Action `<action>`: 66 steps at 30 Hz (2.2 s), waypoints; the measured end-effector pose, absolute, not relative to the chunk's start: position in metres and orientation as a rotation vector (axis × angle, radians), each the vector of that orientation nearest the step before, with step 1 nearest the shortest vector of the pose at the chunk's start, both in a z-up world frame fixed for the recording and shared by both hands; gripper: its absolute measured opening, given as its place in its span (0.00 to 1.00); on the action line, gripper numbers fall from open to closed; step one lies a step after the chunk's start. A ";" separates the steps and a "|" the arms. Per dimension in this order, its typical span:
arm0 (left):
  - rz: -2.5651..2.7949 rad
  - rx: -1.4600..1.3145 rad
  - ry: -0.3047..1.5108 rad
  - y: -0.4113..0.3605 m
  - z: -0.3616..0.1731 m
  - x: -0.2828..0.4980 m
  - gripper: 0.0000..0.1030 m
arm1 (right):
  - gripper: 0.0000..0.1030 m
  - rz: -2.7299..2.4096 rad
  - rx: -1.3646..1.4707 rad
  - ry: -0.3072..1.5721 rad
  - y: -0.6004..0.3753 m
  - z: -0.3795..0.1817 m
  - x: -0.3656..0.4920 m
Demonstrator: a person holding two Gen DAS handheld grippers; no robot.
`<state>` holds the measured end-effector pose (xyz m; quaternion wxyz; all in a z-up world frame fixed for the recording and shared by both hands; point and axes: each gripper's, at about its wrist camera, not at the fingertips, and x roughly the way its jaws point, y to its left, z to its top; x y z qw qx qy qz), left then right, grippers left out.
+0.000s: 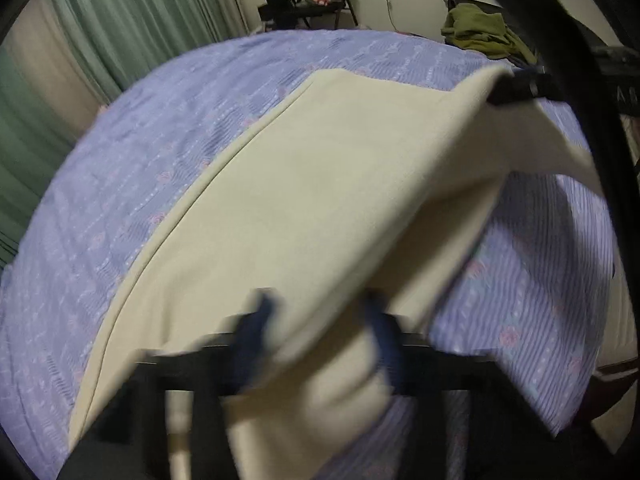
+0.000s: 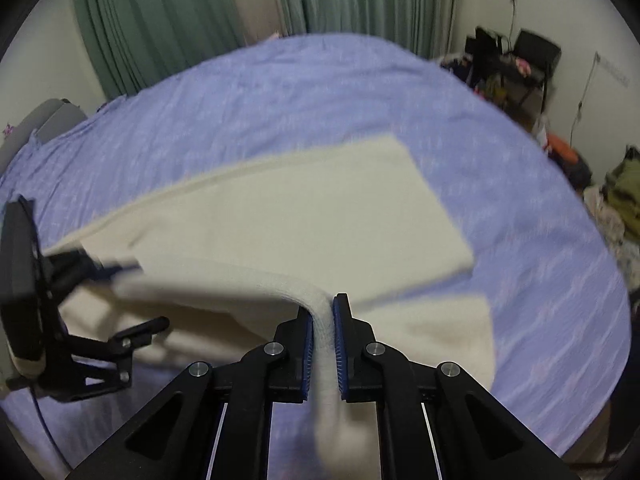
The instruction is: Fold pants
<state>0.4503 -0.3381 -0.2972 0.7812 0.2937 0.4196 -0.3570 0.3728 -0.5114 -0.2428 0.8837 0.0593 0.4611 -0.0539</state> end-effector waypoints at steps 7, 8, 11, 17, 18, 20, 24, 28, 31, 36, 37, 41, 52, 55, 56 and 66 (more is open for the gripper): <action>-0.711 0.499 0.818 -0.330 -0.238 0.514 0.12 | 0.08 -0.066 0.051 0.887 -0.520 -0.210 0.437; -0.696 0.497 0.808 -0.330 -0.237 0.529 0.12 | 0.08 -0.057 0.026 0.876 -0.520 -0.208 0.450; -0.663 0.509 0.831 -0.331 -0.253 0.562 0.11 | 0.08 -0.017 -0.060 0.880 -0.516 -0.214 0.496; -0.615 0.442 0.999 -0.335 -0.307 0.620 0.11 | 0.19 -0.002 -0.030 1.017 -0.524 -0.275 0.579; -0.605 0.442 1.014 -0.336 -0.313 0.624 0.11 | 0.26 -0.014 0.000 1.027 -0.527 -0.281 0.583; -0.594 0.435 1.024 -0.337 -0.319 0.627 0.15 | 0.57 -0.072 0.029 1.011 -0.534 -0.281 0.579; -0.480 0.441 0.984 -0.337 -0.315 0.627 0.58 | 0.69 -0.161 0.018 0.912 -0.548 -0.263 0.545; -0.449 0.386 0.935 -0.332 -0.295 0.628 0.64 | 0.72 -0.309 -0.012 0.794 -0.568 -0.240 0.531; -0.443 0.376 0.870 -0.334 -0.272 0.621 0.65 | 0.71 -0.358 -0.013 0.802 -0.588 -0.224 0.537; -0.522 0.316 0.819 -0.351 -0.244 0.593 0.69 | 0.71 -0.315 0.056 0.818 -0.611 -0.220 0.510; -0.535 0.312 0.811 -0.354 -0.242 0.585 0.69 | 0.71 -0.287 0.060 0.827 -0.610 -0.225 0.505; -0.567 0.328 0.816 -0.368 -0.251 0.567 0.69 | 0.71 -0.239 0.034 0.925 -0.609 -0.260 0.511; -0.483 0.136 0.962 -0.349 -0.267 0.499 0.69 | 0.70 -0.344 0.151 1.006 -0.612 -0.275 0.418; -0.398 0.029 0.978 -0.325 -0.247 0.474 0.69 | 0.70 -0.318 0.109 0.986 -0.592 -0.250 0.388; -0.381 0.009 0.975 -0.320 -0.242 0.468 0.70 | 0.70 -0.298 0.091 0.973 -0.585 -0.239 0.381; -0.046 -0.116 0.812 -0.226 -0.140 0.339 0.84 | 0.70 0.126 -0.039 0.869 -0.475 -0.151 0.328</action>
